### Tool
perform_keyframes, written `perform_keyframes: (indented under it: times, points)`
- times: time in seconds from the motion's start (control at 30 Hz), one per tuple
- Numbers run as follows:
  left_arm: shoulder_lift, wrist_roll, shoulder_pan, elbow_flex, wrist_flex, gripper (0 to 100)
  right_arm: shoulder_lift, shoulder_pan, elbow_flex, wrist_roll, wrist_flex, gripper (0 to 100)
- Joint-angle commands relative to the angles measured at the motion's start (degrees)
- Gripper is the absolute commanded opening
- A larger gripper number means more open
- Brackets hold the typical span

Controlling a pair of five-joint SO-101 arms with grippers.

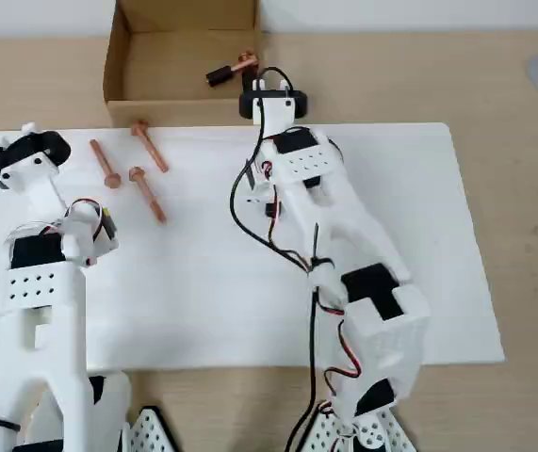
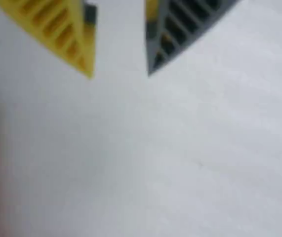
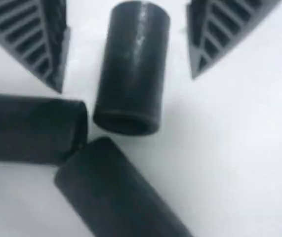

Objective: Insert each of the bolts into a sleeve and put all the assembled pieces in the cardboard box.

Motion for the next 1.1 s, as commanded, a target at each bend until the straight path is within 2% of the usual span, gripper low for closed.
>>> perform_keyframes:
  times: [0.0, 0.43, 0.6, 0.8, 1.07]
  points:
    - [-0.4, 0.18, -0.7, -3.25, -0.62, 8, 1.54, -0.04, -1.19, 0.7, 0.0, 18.2]
    - [-0.48, 0.18, -0.7, -3.25, -0.79, 8, 4.18, -0.04, -2.24, 0.7, 0.62, 17.8]
    - [-0.48, 0.18, -0.7, -3.25, -0.79, 8, 4.18, -0.04, -2.86, 0.79, 0.7, 12.5]
    - [-0.48, 0.09, -0.7, -5.1, -0.44, 8, 4.18, -0.13, -2.86, 0.79, 0.79, 10.8]
    - [-0.48, 0.09, -0.62, -5.45, -0.44, 8, 4.35, -1.98, -5.85, 0.88, 5.89, 9.9]
